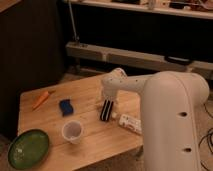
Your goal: Place the eraser in the ceramic cup
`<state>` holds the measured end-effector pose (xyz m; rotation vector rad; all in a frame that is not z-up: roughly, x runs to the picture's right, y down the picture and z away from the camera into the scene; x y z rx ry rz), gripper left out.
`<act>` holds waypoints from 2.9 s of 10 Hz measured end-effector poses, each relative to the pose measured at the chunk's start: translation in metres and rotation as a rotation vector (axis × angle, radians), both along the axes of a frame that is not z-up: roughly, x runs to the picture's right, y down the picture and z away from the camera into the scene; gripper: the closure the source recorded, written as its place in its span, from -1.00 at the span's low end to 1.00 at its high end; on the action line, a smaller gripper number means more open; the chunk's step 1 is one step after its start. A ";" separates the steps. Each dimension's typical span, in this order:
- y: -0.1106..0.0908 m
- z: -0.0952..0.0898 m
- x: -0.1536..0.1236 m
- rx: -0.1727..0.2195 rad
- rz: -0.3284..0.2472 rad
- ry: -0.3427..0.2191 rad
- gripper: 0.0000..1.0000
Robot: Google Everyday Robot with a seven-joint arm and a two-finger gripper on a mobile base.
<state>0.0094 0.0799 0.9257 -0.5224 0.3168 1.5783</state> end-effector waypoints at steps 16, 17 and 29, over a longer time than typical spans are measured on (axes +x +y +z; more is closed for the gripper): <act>-0.102 -0.172 -0.086 0.607 0.025 -0.898 1.00; -0.103 -0.196 -0.102 0.658 0.025 -1.057 1.00; -0.041 -0.319 -0.167 0.860 -0.165 -1.644 1.00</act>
